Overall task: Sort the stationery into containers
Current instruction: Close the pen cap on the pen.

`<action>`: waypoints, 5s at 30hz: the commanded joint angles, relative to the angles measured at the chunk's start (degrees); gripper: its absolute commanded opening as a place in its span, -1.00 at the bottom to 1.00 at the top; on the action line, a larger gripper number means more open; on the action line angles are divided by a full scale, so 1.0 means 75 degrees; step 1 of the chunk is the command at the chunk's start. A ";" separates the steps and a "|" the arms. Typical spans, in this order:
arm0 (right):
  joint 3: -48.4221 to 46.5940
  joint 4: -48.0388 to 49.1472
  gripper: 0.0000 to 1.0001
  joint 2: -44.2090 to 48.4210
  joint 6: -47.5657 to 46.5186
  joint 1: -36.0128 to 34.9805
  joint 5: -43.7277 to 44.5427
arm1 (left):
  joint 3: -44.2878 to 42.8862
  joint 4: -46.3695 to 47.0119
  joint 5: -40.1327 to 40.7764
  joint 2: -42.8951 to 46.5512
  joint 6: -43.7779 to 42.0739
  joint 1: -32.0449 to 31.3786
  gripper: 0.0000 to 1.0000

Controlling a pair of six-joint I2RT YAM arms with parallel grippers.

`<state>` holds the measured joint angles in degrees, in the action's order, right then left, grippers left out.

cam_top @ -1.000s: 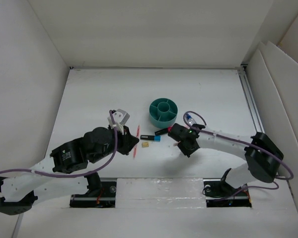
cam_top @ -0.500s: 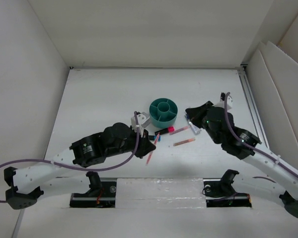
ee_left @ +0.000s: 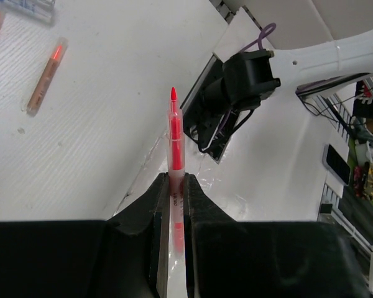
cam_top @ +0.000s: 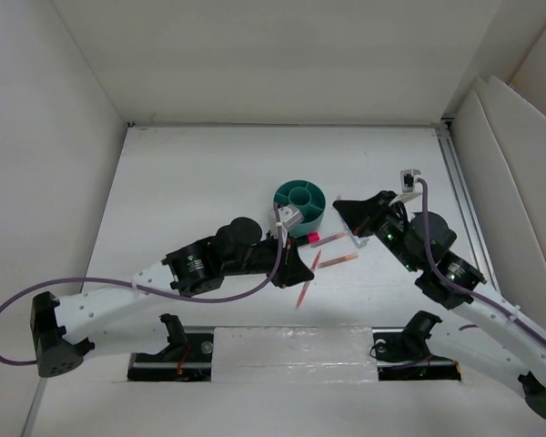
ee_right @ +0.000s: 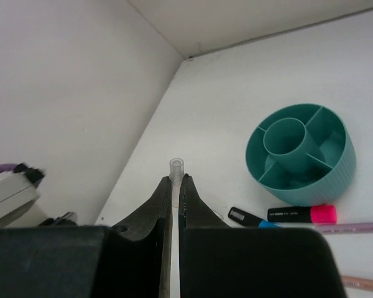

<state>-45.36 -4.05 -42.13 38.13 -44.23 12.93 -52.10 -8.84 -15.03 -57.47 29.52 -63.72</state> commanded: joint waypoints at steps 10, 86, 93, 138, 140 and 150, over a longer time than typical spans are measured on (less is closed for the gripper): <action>0.0985 0.1605 -1.00 0.1140 -0.0103 -0.0080 -0.1711 | -0.0554 0.0956 -0.0422 -0.0223 0.0236 0.0024 -1.00; 0.1995 0.1232 -1.00 0.2359 0.0037 -0.0525 -0.1489 | -0.0999 0.0886 -0.0235 -0.0716 -0.0045 0.0024 -1.00; 0.1924 0.1091 -1.00 0.2430 0.0037 -0.0525 -0.1161 | -0.0930 0.0886 -0.0399 -0.0856 -0.0045 0.0024 -1.00; 0.1853 0.0870 -1.00 0.2887 0.0342 -0.0525 -0.1513 | -0.1069 0.0886 -0.0493 -0.1067 -0.0186 0.0024 -1.00; 0.1853 0.0869 -1.00 0.2887 0.0342 -0.0525 -0.1513 | -0.1069 0.0886 -0.0493 -0.1067 -0.0186 0.0024 -1.00; 0.1924 0.0787 -1.00 0.2957 0.0342 -0.0525 -0.1372 | -0.1069 0.0886 -0.0563 -0.1067 -0.0186 0.0024 -1.00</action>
<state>-29.74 1.17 -20.60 40.56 -47.72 2.50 -57.58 -4.08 -18.65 -65.82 28.95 -63.64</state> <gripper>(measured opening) 0.056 0.043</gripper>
